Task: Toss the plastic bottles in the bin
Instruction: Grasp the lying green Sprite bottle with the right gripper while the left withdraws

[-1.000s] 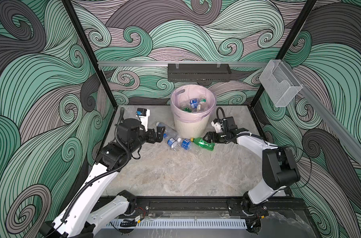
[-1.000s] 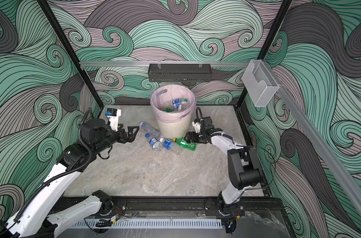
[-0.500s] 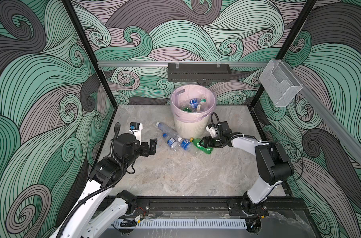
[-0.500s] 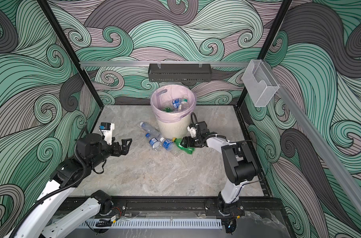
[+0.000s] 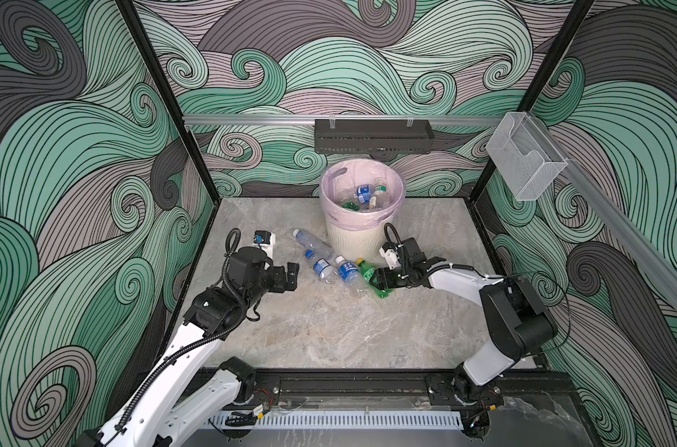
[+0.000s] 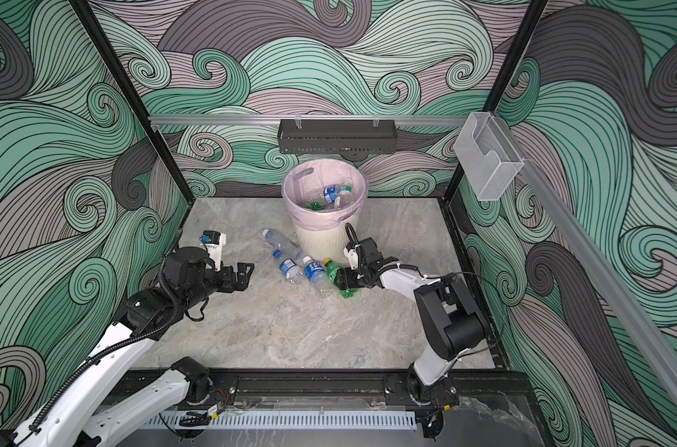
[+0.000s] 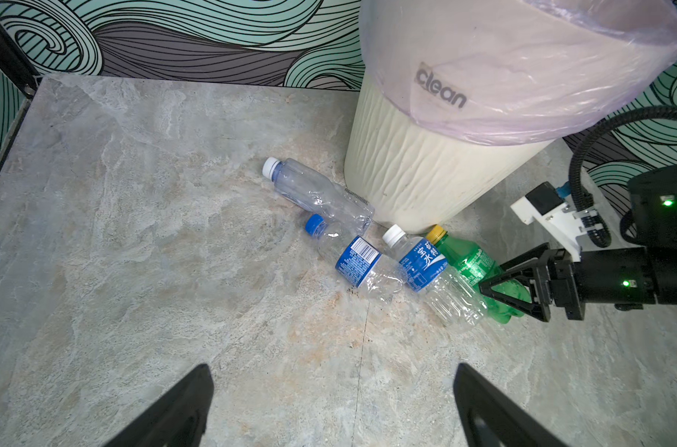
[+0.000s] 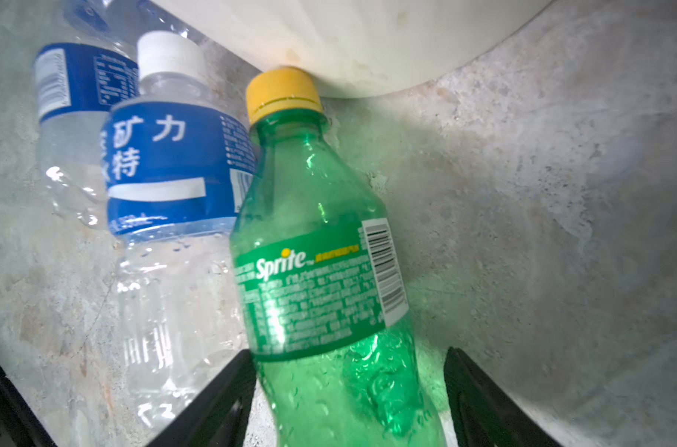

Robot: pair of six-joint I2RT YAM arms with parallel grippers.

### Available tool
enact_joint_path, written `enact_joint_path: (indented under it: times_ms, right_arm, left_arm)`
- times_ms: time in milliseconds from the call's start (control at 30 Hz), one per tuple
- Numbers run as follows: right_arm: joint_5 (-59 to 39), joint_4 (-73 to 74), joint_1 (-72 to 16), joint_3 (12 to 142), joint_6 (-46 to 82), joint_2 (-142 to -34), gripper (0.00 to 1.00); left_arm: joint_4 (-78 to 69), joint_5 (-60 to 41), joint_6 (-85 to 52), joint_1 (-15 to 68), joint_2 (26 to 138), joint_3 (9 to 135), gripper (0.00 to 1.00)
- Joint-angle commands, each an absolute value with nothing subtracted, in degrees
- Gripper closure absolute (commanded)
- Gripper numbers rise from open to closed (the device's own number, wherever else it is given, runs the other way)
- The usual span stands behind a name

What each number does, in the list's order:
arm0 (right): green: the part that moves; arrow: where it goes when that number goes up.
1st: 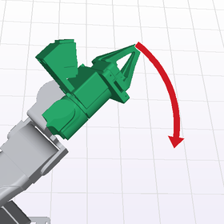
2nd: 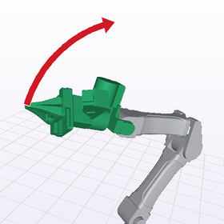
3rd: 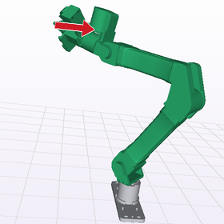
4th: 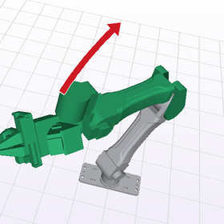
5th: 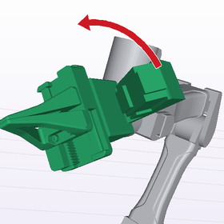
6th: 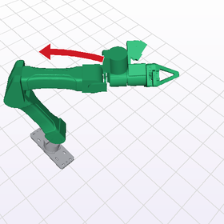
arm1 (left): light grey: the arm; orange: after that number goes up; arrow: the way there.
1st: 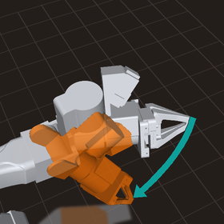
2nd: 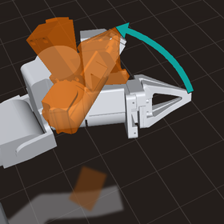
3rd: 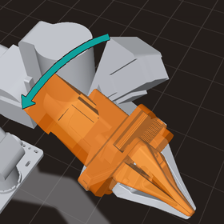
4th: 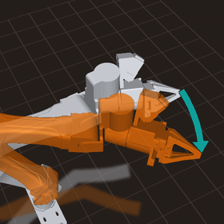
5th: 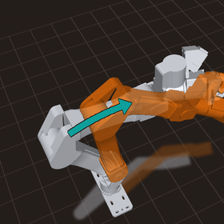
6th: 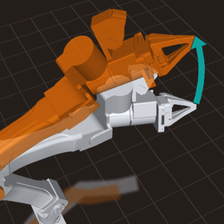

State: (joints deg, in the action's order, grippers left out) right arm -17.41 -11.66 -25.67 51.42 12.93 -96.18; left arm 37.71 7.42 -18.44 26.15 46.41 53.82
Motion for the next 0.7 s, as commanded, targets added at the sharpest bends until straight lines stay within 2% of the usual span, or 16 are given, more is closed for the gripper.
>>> enact_joint_path:
  times_ms: [0, 133, 267, 400, 667]
  right_arm:
    - [-15.5, -10.2, -26.7, 53.8, 13.9, -99.5, 0.27]
    - [-15.9, -9.0, -27.1, 55.1, 15.0, -102.5, 0.34]
    - [-15.9, -7.8, -27.7, 54.1, 15.6, -102.0, 0.47]
    - [-14.6, -9.4, -27.7, 52.2, 15.6, -97.4, 0.48]
    - [-8.8, -16.0, -27.7, 45.0, 14.9, -79.4, 0.49]
  left_arm:
    - [36.3, 8.4, -18.2, 25.7, 46.5, 53.7, 0.01]
    - [34.8, 9.5, -19.0, 25.7, 46.1, 52.8, 0.01]
    - [34.3, 9.9, -19.0, 25.7, 46.7, 52.7, 0.01]
    - [34.0, 10.9, -18.5, 25.7, 47.8, 52.9, 0.01]
    - [30.7, 12.9, -18.9, 25.6, 50.2, 52.4, 0.01]
